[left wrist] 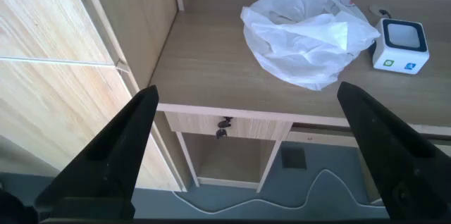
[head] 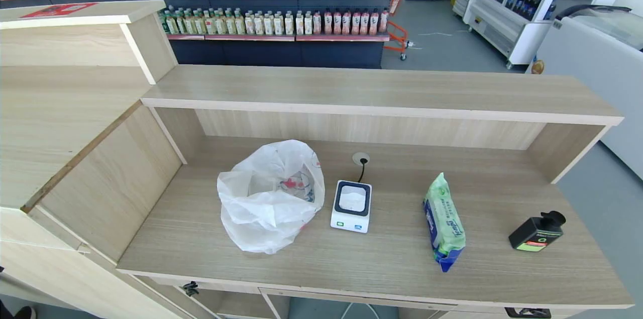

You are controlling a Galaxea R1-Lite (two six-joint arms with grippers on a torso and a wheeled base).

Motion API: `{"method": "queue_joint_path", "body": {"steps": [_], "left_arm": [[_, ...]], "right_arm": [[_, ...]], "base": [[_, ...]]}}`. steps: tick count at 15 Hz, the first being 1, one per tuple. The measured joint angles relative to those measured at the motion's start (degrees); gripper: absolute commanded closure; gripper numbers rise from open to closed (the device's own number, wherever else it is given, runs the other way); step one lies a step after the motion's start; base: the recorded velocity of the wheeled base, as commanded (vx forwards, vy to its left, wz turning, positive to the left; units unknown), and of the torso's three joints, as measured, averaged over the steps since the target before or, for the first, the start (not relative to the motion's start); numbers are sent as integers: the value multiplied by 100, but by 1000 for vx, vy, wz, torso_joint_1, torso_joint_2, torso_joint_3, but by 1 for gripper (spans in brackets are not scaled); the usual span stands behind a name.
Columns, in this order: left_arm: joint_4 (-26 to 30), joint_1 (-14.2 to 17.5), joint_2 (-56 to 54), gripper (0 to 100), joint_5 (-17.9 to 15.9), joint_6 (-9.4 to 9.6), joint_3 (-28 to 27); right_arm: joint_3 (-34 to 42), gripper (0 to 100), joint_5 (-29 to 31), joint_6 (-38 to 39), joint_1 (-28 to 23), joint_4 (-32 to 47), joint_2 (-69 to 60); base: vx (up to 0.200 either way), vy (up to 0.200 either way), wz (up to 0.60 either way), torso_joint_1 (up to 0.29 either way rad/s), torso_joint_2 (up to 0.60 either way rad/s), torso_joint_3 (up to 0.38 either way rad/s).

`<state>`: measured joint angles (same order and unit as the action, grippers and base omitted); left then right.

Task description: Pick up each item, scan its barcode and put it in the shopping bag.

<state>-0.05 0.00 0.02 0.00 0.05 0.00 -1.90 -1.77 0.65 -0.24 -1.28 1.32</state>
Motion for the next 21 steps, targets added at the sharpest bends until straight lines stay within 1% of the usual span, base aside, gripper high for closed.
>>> {"method": "queue_joint_path", "body": {"steps": [2,5,7,8,10,11,12,17,19,21], "left_arm": [[0,0,0,0,0,-2,0],[2,0,0,0,0,-2,0],[2,0,0,0,0,-5,0],[5,0,0,0,0,-5,0],[5,0,0,0,0,-5,0],[2,0,0,0,0,-5,0],[5,0,0,0,0,-5,0],[5,0,0,0,0,-5,0],[2,0,0,0,0,-5,0],[5,0,0,0,0,-5,0]], "right_arm": [[-455,100,-57,61,49,-60,510],[-1537,100,-88,184,121,-235,1935],[-2144,100,-110,235,129,-649,3024],[-2367,100,-121,228,129,-978,3584],[-2676,100,-143,1,101,-1604,4535],[-2786,100,-176,-179,87,-1757,4865],[-2847,0,-327,-310,65,-1848,5163],[-2712,0,-729,-241,-118,-1998,6015],[-2693,0,-903,-221,-323,-2324,6541],[-2723,0,-1211,-226,-562,-2708,7186]], "base": [[0,0,0,0,0,0],[0,0,0,0,0,0],[0,0,0,0,0,0],[0,0,0,0,0,0],[0,0,0,0,0,0],[0,0,0,0,0,0],[0,0,0,0,0,0],[0,0,0,0,0,0],[0,0,0,0,0,0],[0,0,0,0,0,0]]}}
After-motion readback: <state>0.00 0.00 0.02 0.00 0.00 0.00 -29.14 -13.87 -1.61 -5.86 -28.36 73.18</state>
